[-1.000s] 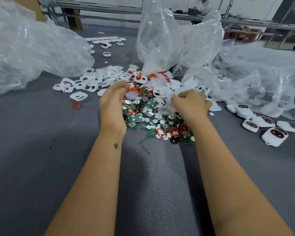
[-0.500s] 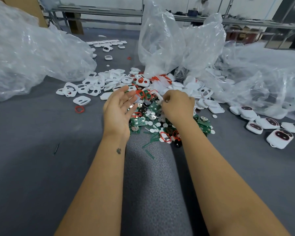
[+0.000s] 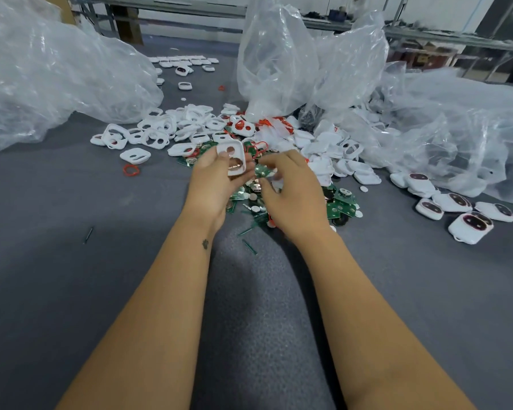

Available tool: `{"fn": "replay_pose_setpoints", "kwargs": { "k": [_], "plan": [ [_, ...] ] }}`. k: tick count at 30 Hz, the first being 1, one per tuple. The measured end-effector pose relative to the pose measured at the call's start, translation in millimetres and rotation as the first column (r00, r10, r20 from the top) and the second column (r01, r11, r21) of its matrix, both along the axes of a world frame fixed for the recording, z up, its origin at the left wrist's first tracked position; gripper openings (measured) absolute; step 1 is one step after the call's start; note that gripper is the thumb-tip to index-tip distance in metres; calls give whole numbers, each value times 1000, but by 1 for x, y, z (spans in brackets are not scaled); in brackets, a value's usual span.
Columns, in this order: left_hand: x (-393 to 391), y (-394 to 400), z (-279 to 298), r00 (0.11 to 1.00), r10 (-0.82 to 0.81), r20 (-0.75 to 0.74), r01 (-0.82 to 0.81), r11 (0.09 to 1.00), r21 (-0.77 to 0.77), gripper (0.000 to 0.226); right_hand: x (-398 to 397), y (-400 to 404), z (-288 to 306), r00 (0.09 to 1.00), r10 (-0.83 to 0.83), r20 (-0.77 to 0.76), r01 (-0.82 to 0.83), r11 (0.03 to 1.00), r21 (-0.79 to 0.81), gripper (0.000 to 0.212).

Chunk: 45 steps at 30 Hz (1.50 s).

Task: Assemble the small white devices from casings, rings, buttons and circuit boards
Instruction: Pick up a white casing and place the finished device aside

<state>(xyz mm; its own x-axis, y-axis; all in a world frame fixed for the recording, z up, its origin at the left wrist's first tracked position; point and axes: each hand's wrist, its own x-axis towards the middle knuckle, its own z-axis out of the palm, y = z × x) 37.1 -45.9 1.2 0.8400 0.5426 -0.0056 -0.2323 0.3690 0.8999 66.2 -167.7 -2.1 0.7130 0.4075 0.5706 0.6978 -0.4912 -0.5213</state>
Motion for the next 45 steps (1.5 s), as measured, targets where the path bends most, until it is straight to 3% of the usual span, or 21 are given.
{"fn": "replay_pose_setpoints", "kwargs": {
  "k": [3, 6, 11, 17, 20, 24, 28, 31, 33, 37, 42, 45],
  "plan": [
    [-2, 2, 0, 1000, 20, -16, -19, 998, 62, 27, 2, -5, -7, 994, -98, 52, 110, 927, -359, 30],
    [-4, 0, 0, 999, 20, -38, -15, 989, 145, 26, 0, -4, -8, 995, -83, 46, 95, 888, -450, 31],
    [-4, 5, -1, 993, 93, -71, -74, 967, 244, 29, 2, -6, -8, 998, -63, 25, 68, 919, -388, 10],
    [-7, 14, 2, 986, 160, 37, -162, 986, 42, 18, 7, -11, -9, 994, -97, -52, 81, 964, -252, 12],
    [-8, 18, 3, 982, 183, 53, -185, 982, 24, 16, 9, -15, -8, 981, -124, -147, 110, 989, -100, 11],
    [-10, 25, 2, 964, 265, 22, -265, 964, -4, 15, 14, -19, -8, 970, -186, -157, 175, 981, -77, 10],
    [-12, 29, 2, 949, 315, -8, -315, 949, 16, 12, 14, -19, -3, 967, -178, -181, 185, 983, 18, 12],
    [-10, 21, 4, 968, 251, -14, -249, 964, 92, 15, 12, -20, 3, 930, -47, -364, 151, 953, 262, 20],
    [-7, 14, 4, 978, 209, -24, -201, 963, 181, 19, 12, -22, 4, 898, -24, -439, 179, 932, 315, 19],
    [-5, 9, 1, 978, 205, -49, -185, 948, 260, 27, 14, -27, 7, 934, -191, -303, 194, 981, -21, 17],
    [-3, 7, -2, 982, 182, -48, -159, 939, 304, 16, 7, -33, 25, 919, -67, -388, -89, 925, -369, 14],
    [-1, 1, -2, 988, 150, -34, -130, 934, 332, 19, 6, -33, 26, 910, -40, -413, -153, 893, -423, 10]
  ]
}}
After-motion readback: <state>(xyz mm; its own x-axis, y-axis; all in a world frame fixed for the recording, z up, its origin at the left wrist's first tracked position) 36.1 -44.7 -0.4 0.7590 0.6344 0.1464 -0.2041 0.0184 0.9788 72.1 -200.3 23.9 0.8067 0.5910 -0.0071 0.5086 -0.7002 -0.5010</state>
